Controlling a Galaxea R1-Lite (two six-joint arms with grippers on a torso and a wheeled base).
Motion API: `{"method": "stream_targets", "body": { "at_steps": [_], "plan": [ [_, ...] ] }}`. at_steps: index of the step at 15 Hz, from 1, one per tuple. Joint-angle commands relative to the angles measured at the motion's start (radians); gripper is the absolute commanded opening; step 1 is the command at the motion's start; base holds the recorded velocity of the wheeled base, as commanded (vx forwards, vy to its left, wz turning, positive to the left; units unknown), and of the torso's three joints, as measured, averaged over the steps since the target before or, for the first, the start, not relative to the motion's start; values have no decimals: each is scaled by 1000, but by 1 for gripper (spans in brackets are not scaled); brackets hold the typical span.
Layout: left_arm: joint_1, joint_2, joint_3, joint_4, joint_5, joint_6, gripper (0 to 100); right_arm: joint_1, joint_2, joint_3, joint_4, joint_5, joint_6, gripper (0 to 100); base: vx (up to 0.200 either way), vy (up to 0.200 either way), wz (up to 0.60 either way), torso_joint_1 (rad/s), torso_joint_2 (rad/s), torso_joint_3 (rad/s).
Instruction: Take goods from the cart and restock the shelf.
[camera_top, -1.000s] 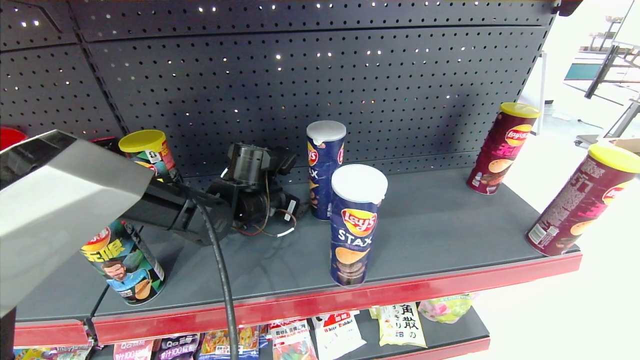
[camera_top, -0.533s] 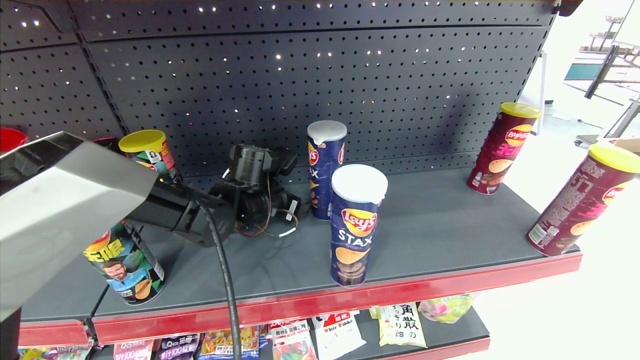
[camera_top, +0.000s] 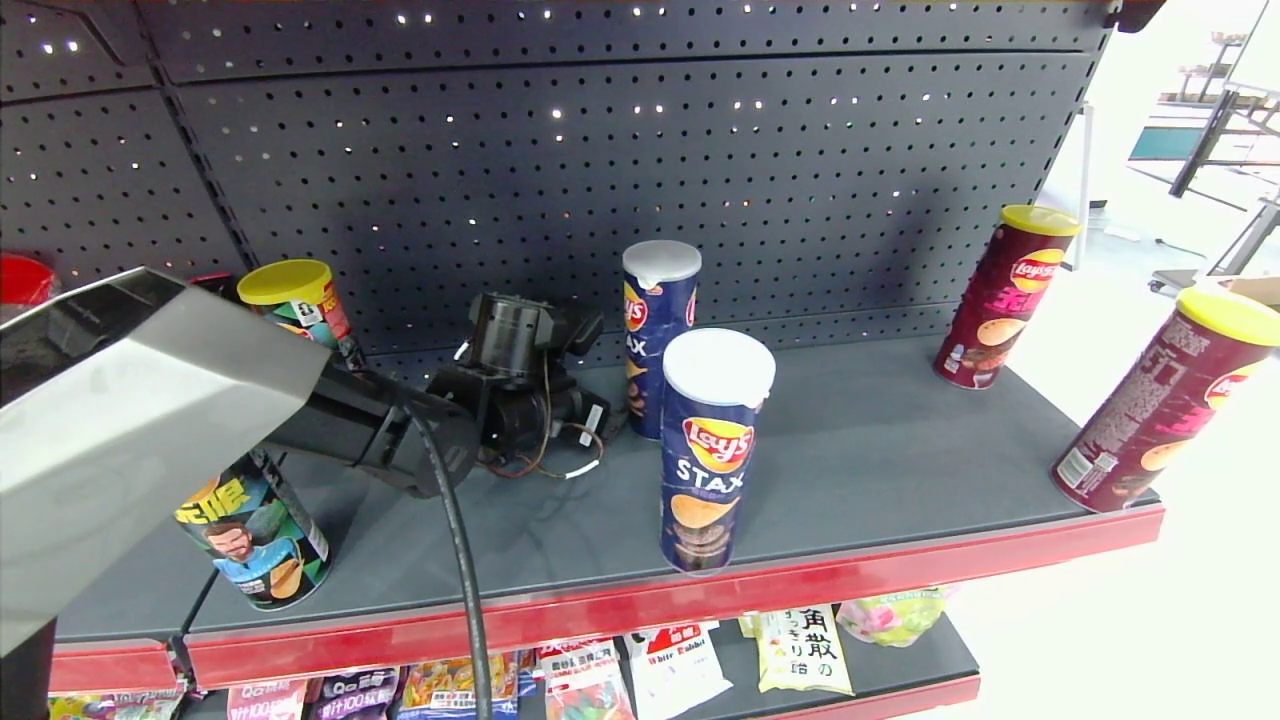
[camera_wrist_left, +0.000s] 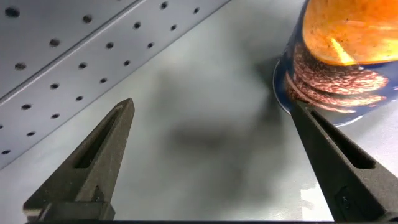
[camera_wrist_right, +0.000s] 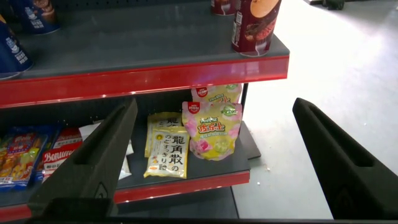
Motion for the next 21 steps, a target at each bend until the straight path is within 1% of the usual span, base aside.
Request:
{"method": "stream_targets", "body": {
  "at_steps": [1, 8, 13, 18, 21],
  "plan": [
    [-7, 4, -6, 0, 0, -1, 100, 0, 1, 0, 1, 0, 0, 100, 0, 0, 0, 0, 0, 0],
    [-16, 15, -23, 0, 0, -2, 100, 0, 1, 0, 1, 0, 0, 100, 0, 0, 0, 0, 0, 0],
    [-39, 15, -26, 1, -3, -4, 100, 0, 1, 0, 0, 0, 0, 100, 0, 0, 0, 0, 0, 0],
    [-47, 14, -25, 1, -7, -5, 100, 0, 1, 0, 1, 0, 0, 100, 0, 0, 0, 0, 0, 0],
    [-47, -12, -20, 1, -7, -24, 100, 0, 1, 2, 0, 0, 0, 100, 0, 0, 0, 0, 0, 0]
  ]
}}
